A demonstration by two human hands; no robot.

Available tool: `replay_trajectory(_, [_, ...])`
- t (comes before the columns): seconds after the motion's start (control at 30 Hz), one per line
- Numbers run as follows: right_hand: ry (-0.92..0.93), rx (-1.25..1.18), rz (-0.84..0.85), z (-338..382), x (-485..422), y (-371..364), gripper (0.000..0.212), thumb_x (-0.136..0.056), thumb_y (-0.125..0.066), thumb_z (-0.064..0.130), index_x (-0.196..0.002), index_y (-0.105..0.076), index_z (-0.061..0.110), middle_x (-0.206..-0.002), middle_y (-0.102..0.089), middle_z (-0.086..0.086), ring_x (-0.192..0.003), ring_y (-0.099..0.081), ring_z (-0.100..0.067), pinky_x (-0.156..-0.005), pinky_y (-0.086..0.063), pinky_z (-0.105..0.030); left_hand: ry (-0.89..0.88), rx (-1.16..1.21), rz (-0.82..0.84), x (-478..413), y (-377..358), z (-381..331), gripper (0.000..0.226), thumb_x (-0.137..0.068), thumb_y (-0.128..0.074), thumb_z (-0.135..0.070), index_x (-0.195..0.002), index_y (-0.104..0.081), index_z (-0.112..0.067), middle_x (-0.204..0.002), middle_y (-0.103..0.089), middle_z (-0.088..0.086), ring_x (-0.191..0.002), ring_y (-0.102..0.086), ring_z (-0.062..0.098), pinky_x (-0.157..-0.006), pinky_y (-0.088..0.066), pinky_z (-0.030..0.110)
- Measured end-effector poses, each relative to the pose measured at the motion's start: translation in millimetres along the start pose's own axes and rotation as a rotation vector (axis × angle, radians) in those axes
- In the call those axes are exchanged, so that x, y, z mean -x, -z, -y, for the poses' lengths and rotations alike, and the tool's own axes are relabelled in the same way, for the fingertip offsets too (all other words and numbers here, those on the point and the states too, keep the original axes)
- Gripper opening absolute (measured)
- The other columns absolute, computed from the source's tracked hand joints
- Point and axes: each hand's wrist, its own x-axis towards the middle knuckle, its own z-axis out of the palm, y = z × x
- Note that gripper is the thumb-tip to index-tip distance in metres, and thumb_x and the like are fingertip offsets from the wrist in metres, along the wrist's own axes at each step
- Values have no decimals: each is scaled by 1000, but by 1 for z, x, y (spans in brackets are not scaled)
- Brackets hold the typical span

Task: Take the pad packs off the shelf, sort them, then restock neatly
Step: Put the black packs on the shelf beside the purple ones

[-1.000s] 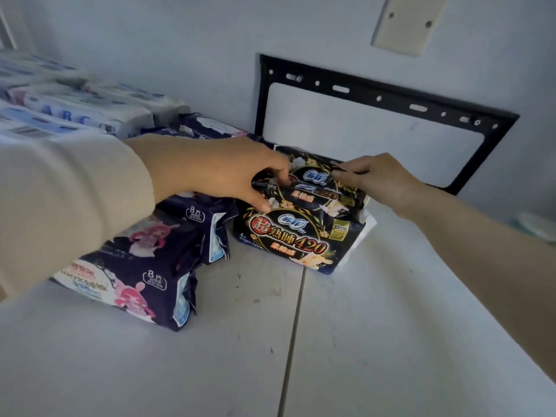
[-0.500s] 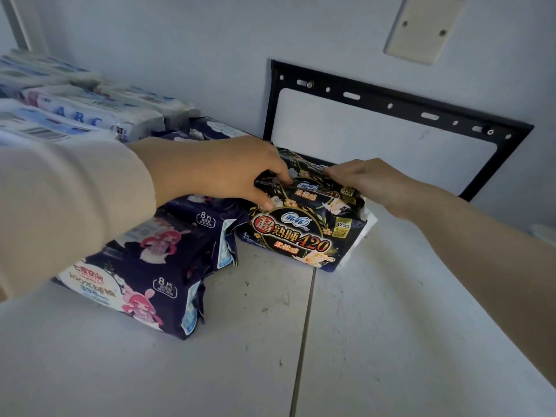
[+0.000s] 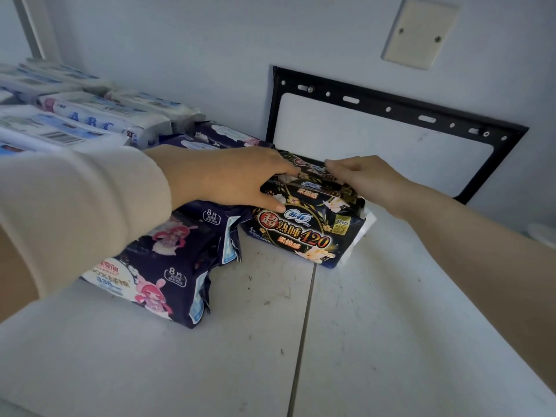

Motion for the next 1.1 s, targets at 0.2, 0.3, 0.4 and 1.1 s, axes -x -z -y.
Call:
replay_trajectory(0.2, [133,205,-166,14,24,4,43,-97,-39,41,-133,-50,20,-144,-43,2,-134,-34,-16,-105,-23,-23,56,-70,-127,22,14,-12,57,-91,-46,-44,-143,-32,-25,-146,-37,2,-132,-35,18,-109,-28,35])
replay_trajectory(0.3, [166,302,-239,24,46,2,43,-96,-42,39,-134,-49,20,-143,-44,-2,-133,-34,-19,-107,-24,-27,66,-138,-202,39,21,-22,55,-92,-46,-44,-142,-34,-24,-142,-43,4,-127,-42,21,-105,-34,40])
replay_trajectory(0.4, [198,374,-331,41,80,-5,42,-96,-45,36,-133,-50,17,-140,-47,-4,-131,-36,-23,-107,-28,-32,59,-156,-246,63,29,-34,55,-93,-46,-42,-142,-34,-21,-140,-45,7,-125,-43,23,-104,-35,42])
replay_trajectory(1.1, [275,382,-563,93,336,-178,41,-88,-49,24,-121,-58,1,-124,-60,-16,-126,-46,-34,-103,-37,-40,30,-11,-286,312,-53,-75,52,-93,-49,-34,-141,-35,-17,-142,-43,4,-130,-39,22,-108,-27,37])
